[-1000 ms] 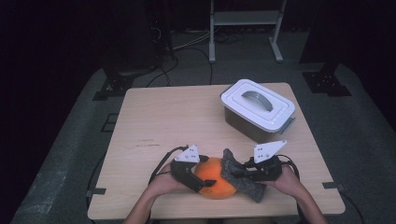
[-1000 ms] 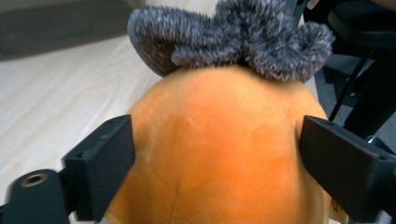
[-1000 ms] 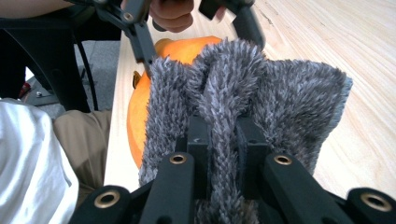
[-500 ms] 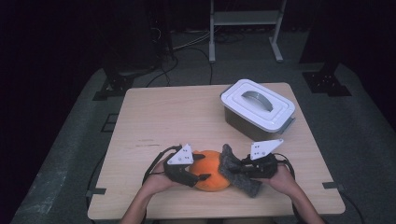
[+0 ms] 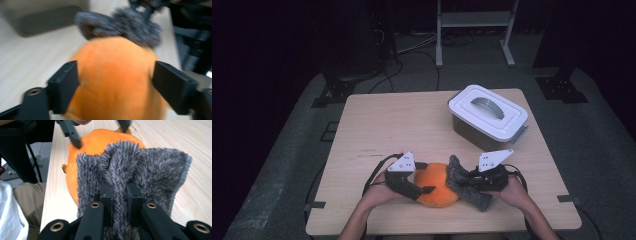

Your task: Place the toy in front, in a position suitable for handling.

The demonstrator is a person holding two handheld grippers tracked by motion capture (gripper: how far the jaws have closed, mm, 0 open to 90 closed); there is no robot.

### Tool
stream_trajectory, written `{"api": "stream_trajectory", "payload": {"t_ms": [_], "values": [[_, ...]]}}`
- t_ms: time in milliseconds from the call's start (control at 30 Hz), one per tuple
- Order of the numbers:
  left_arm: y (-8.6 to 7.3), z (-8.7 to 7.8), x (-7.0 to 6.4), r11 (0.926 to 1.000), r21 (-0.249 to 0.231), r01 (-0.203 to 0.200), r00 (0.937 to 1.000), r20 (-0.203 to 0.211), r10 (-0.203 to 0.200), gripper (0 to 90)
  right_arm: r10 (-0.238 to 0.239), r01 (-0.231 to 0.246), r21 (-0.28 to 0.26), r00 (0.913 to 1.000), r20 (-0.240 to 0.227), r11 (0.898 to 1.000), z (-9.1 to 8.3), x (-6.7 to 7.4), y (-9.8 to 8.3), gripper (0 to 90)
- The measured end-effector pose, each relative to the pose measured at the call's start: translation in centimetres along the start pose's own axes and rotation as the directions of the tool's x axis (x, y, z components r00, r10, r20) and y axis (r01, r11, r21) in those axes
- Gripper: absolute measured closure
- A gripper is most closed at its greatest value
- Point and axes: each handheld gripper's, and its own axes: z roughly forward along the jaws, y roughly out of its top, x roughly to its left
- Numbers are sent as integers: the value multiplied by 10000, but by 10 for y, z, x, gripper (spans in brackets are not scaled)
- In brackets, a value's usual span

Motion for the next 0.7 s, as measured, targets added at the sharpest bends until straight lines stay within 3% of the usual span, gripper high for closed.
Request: {"api": "stream_trajectory", "payload": {"t_ms": [100,200,267,400,600,700], "values": [[-2,6,-3,9993,369,-107,9999,78,104,206,-46,46,20,9999,148,10000,-2,0,2,781],[-4,7,-6,9986,404,-340,9975,639,314,239,-5,19,-541,9997,262,9985,-5,1,8,782],[-4,6,-7,9979,445,-464,9966,707,432,241,-11,38,-785,9994,347,9969,-3,3,13,782],[-6,5,-7,9968,490,-624,9957,715,589,276,-38,42,-536,10000,85,9986,6,4,13,781],[-6,5,-7,9971,479,-596,9959,711,561,293,203,-203,-61,9998,-55,9998,-1,-1,3,781],[-7,4,-6,9969,506,-598,9956,756,559,304,237,-238,-321,9997,-21,9992,-6,0,7,782]]}}
